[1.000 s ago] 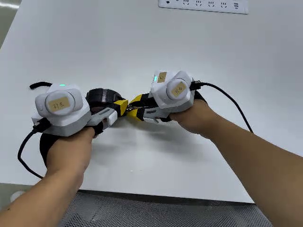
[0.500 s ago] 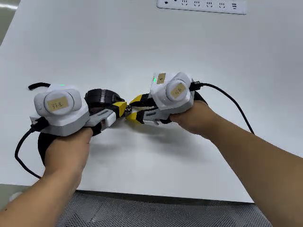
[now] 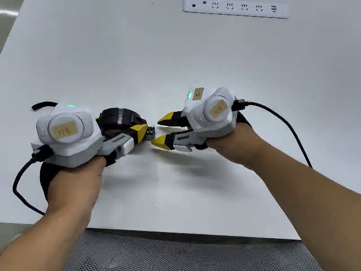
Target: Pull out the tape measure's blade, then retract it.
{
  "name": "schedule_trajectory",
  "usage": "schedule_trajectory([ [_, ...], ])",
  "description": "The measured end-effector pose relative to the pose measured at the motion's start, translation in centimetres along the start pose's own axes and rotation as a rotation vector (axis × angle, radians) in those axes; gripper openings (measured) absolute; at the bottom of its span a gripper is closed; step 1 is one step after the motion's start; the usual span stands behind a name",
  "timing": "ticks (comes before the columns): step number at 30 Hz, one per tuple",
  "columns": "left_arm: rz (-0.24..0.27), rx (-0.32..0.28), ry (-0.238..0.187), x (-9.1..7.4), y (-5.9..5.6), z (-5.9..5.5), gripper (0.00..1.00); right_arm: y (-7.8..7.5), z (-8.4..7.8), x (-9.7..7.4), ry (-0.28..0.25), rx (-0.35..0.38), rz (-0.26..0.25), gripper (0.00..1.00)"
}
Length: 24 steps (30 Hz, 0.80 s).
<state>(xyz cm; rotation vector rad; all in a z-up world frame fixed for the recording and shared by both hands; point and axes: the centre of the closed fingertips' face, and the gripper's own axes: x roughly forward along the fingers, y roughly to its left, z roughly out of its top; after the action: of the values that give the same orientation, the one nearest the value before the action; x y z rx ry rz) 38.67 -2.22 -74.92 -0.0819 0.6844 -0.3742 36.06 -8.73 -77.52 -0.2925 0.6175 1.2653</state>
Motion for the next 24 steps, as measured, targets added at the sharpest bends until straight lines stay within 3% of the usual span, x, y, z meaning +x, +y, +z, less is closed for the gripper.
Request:
schedule_trajectory([
  [3,-0.008,0.002,-0.010,-0.3,0.1,0.1,0.55,0.1,0.0,-0.6,-0.010,0.015,-0.017,0.28],
  [12,-0.048,0.037,0.015,-1.0,-0.2,-0.7,0.55,0.8,-0.9,-2.0,-0.012,0.044,-0.064,0.36],
  [24,-0.114,0.100,0.031,-2.5,-1.0,-1.6,0.62,2.4,-2.8,-4.0,-0.023,0.127,-0.109,0.50],
])
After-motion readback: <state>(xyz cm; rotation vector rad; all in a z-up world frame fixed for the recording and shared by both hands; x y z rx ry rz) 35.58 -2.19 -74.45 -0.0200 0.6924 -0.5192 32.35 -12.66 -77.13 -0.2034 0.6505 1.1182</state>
